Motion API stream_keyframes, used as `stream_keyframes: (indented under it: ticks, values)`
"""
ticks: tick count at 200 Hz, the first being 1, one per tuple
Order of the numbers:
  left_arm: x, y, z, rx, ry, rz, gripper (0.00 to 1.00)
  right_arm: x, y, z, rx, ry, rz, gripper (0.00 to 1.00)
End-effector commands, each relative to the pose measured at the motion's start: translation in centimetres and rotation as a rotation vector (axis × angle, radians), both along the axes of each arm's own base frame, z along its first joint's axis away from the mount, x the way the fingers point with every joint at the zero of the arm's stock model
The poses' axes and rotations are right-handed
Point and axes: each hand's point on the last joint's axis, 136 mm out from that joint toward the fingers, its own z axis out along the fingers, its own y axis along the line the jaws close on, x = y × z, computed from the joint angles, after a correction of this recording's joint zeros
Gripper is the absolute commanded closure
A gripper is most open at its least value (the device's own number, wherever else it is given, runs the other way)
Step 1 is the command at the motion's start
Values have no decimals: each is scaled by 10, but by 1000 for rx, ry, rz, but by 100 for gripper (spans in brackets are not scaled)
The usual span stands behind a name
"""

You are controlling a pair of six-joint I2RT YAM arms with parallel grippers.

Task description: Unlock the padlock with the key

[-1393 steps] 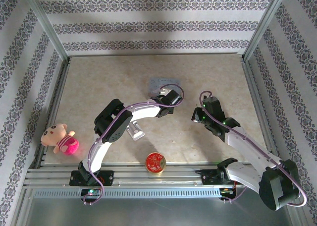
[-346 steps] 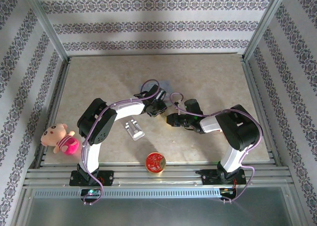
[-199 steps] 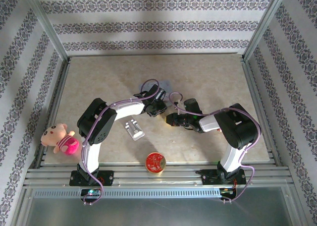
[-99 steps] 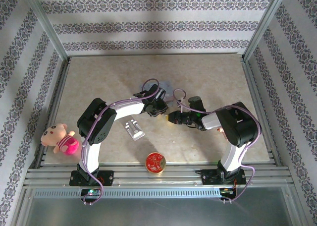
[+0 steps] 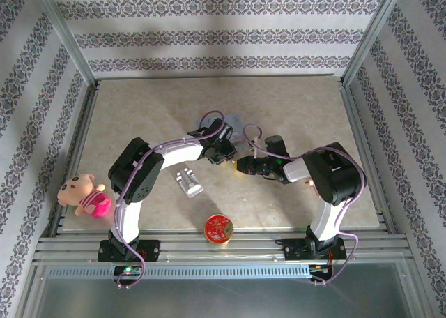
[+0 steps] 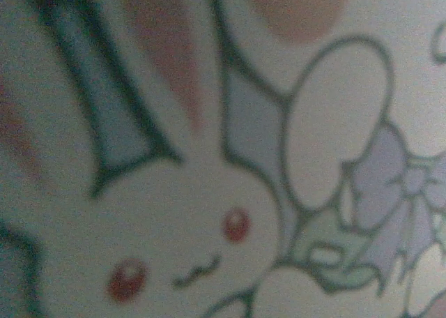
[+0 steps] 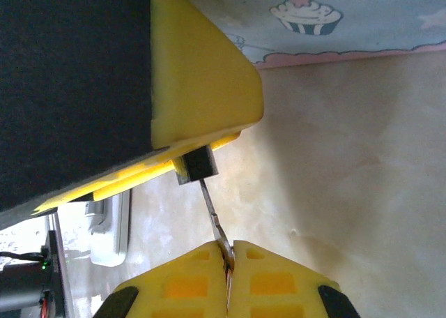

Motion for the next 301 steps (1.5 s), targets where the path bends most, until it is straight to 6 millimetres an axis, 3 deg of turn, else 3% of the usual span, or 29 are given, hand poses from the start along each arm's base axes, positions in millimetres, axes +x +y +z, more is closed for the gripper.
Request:
stream_keyframes:
  ticks: [1,98,301]
  values:
    - [-10,-7,-2,-40,73,-17,94,16,3,19,5,-92,-44,100]
    - [-9,-10,0,-59,72,-14,94,18,9,26,7,-110,-50,100]
    - [-12,-8,-13,-61,93,-2,94,24,0,30,-22,-157,-128,100]
